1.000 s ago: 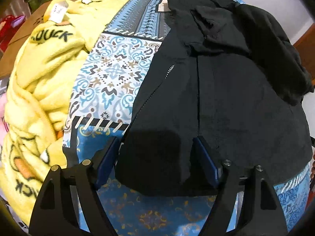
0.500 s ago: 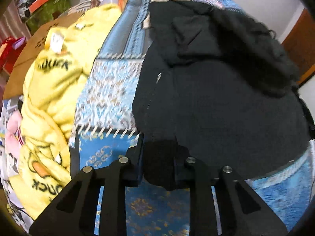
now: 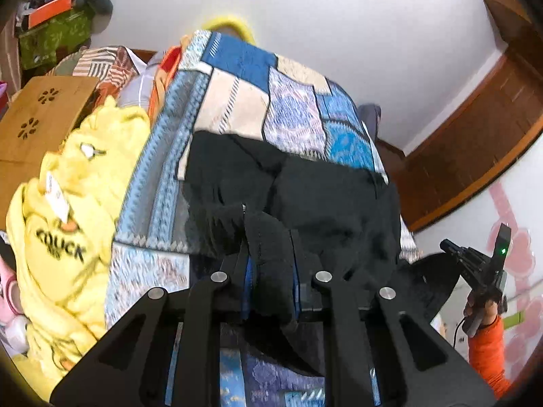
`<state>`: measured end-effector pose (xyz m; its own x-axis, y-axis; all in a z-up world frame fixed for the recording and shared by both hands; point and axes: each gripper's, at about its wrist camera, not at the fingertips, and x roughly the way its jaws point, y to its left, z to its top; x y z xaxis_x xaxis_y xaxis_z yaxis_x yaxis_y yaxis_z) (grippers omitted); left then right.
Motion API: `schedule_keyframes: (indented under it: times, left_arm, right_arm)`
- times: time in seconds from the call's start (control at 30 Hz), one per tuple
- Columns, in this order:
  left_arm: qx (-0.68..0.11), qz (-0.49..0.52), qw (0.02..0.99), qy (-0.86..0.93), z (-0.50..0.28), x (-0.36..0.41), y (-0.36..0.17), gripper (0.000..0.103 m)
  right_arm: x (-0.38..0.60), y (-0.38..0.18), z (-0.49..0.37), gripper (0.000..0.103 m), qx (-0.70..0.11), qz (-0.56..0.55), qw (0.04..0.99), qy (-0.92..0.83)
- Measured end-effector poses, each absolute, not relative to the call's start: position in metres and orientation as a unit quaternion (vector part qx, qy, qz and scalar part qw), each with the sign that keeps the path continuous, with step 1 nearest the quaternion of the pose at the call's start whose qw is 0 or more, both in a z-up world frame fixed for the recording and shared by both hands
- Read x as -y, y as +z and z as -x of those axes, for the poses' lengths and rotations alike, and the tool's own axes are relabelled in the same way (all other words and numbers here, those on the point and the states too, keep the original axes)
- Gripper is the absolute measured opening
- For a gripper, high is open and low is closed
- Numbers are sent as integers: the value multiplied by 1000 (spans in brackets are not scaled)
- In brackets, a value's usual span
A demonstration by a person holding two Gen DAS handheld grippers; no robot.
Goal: Fold large clothes
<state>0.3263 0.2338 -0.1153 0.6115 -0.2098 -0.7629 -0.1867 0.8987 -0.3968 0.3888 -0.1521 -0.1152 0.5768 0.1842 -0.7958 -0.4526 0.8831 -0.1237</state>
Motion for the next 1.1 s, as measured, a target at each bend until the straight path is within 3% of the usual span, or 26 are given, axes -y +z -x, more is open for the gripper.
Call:
schedule_keyframes:
  times: [0.2,0.4,0.67,0.73,0.83,0.97,1.1]
  left_arm:
    - [-441,249,862,23,-358,-265,-125,16]
    - [-459,282,841,57,-380,-294,-177,15]
    - [-457,241,854,63,-354,-281,-182,15]
    - [-458,226,857,67,-350,-278,-180,15]
    - [-459,218,859,71,-342,-273,-177,15]
    - [-461,217,857,78,-333,-269,-179,15]
    - [-465,208,856,87,-323,-263,-181,15]
  right_arm:
    - [153,-110,-434,0,-415,165,883,147]
    - [162,-129,-469,0,-437,162,877,121]
    - [195,-121,-421,3,-443,118,879,132]
    - [202,-114,-401,7,-438,125,880,135]
    - [206,-113,-370,20,-437,141,875,152]
    - [202,-119,-333,56,-434,149,870,180]
    - [200,-129,-331,60,-448,119,863,203]
